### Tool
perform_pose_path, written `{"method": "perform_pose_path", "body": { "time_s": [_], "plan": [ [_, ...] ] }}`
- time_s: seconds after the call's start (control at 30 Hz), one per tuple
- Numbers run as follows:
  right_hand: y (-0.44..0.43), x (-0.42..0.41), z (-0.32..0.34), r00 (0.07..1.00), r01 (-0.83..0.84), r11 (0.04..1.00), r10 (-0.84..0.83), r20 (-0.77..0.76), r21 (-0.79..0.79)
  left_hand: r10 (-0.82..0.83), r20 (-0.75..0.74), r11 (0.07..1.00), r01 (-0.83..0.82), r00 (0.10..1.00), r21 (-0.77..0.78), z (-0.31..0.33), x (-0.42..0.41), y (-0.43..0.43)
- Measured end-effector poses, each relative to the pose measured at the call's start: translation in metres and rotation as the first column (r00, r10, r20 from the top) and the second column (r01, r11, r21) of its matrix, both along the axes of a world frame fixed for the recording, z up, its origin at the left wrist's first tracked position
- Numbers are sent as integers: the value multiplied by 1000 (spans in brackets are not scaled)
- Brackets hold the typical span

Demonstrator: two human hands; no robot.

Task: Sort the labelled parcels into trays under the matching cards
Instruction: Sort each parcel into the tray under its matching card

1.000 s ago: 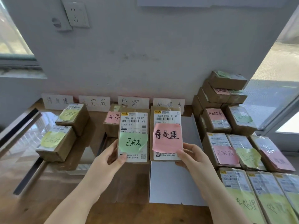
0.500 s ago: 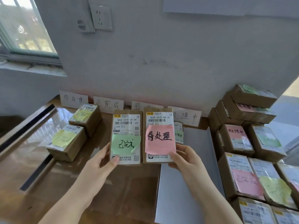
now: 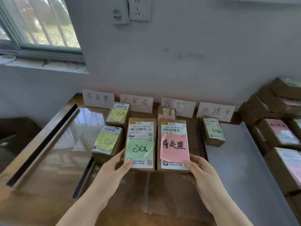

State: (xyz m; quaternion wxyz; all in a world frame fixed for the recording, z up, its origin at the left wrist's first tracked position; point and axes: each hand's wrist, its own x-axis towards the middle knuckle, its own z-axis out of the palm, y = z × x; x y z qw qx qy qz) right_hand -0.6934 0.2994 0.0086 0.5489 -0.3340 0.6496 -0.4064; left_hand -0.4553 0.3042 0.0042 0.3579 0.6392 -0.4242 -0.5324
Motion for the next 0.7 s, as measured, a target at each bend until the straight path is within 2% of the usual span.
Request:
{"method": "perform_pose_path", "body": {
  "time_s": [0.17, 0.3, 0.53, 0.7],
  "plan": [
    [10, 71, -6, 1000, 24, 1000, -24, 6, -3, -43, -24, 999, 43, 999, 5, -8, 77, 2],
    [20, 105, -10, 999, 40, 999, -40, 14, 5, -86, -47, 993, 90, 995, 81, -17, 118, 12],
    [33, 133, -23, 999, 21, 998, -19, -45, 60, -85, -61, 982, 93, 995, 162, -33, 149, 40],
    [39, 142, -27, 996, 16, 997, -9, -92, 72, -86, -14, 969, 87, 996, 231, -46, 153, 57]
  ]
}}
